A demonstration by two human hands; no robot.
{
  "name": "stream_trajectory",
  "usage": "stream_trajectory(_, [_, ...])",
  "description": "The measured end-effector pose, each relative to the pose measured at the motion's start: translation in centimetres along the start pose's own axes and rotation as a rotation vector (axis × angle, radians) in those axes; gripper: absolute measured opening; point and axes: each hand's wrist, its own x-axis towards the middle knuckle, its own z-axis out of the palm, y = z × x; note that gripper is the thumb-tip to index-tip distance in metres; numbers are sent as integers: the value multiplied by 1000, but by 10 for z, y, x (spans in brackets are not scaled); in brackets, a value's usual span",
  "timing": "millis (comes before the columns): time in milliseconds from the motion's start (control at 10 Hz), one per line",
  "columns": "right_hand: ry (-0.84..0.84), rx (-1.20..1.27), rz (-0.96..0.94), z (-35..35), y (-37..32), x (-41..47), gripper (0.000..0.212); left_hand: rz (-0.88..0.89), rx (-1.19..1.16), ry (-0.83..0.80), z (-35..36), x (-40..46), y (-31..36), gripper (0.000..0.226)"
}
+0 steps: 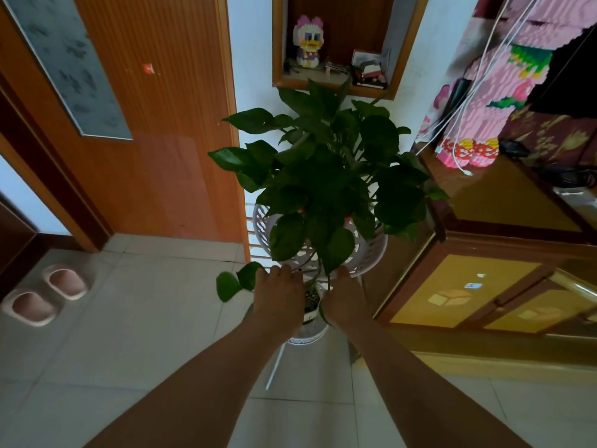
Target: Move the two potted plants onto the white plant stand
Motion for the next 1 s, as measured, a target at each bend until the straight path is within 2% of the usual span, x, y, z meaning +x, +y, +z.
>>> stream_trajectory(100, [6, -3, 20, -4, 3, -2, 45, 4, -36, 35, 1, -4, 3, 46])
stream_trajectory(300, [-37, 54, 26, -28, 1, -25, 73, -38, -161, 48, -15, -34, 7, 65])
stream_trajectory(500, [8, 51, -73, -57, -7, -63, 68, -81, -234, 65, -50, -76, 12, 64])
stream_trajectory(700, [64, 63, -138, -90, -22, -124, 62, -80, -333, 25, -89, -125, 21, 73])
stream_trajectory(900, [111, 169, -182, -109, -39, -215, 54, -52, -517, 72, -120, -208, 20, 68])
stream_trajectory(1000, [144, 124, -155, -115, -52, -276, 60, -31, -609, 94, -129, -262, 12, 70])
